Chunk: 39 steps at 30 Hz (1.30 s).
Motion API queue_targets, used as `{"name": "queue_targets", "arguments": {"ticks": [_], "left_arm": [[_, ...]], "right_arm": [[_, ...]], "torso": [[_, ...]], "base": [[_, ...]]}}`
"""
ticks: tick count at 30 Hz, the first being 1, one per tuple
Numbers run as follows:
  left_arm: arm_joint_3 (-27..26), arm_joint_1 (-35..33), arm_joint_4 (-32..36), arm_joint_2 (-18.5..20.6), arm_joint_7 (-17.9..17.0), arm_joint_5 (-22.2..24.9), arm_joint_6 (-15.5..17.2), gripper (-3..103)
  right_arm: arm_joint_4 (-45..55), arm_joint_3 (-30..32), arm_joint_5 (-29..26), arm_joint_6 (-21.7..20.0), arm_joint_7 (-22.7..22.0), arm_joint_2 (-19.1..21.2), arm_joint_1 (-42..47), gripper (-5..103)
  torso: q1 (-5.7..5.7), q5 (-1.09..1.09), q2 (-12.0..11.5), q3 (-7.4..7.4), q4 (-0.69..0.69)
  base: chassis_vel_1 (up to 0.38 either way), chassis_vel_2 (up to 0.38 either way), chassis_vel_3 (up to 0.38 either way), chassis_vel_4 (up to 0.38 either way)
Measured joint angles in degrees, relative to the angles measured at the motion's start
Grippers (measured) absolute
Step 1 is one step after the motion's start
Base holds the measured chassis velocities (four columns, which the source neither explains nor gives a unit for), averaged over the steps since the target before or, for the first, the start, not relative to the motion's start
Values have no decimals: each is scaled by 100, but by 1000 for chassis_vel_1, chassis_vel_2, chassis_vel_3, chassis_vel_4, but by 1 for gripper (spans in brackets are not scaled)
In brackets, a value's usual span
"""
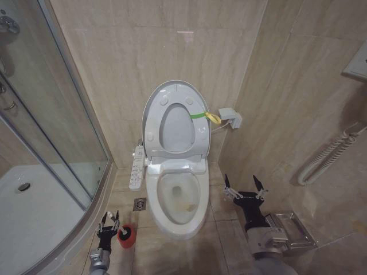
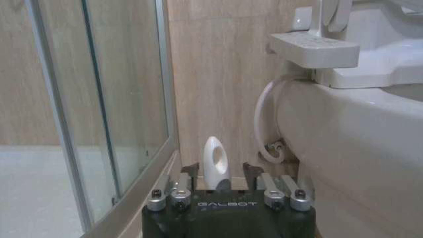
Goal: Open the toilet lid, clean the toilet bowl with a toilet brush, close the toilet lid, and flush.
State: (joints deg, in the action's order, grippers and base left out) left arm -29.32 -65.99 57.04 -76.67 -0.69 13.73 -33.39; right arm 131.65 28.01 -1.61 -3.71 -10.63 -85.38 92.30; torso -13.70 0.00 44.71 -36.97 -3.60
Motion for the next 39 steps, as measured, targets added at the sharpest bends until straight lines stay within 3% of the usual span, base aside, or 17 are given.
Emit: {"name": "queue_targets", "arguments": {"ticks": [5, 6, 17, 22, 32, 39], "left_arm": [[-16, 112, -159, 15, 48, -2, -72, 51], [-16, 140, -194, 19, 60, -4, -90, 25], [-31, 266, -343, -7, 62, -40, -159, 25], [-62, 156, -128, -21, -20, -345, -296, 25], [-116, -391, 849, 45, -174, -551, -318, 25], [-231, -970, 2005, 136, -295, -582, -301, 25]], "right_arm": [[0, 0, 0, 0, 0, 0, 0, 100], [0, 0, 0, 0, 0, 0, 0, 100], [0, 0, 0, 0, 0, 0, 0, 100], [0, 0, 0, 0, 0, 0, 0, 100], [0, 0, 0, 0, 0, 0, 0, 100], [0, 0, 0, 0, 0, 0, 0, 100]], "torso": [[0, 0, 0, 0, 0], [0, 0, 0, 0, -1], [0, 0, 1, 0, 0], [0, 0, 1, 0, -1], [0, 0, 1, 0, 0], [0, 0, 1, 1, -1]], "base": [[0, 0, 0, 0], [0, 0, 0, 0], [0, 0, 0, 0], [0, 0, 0, 0], [0, 0, 0, 0], [0, 0, 0, 0]]}}
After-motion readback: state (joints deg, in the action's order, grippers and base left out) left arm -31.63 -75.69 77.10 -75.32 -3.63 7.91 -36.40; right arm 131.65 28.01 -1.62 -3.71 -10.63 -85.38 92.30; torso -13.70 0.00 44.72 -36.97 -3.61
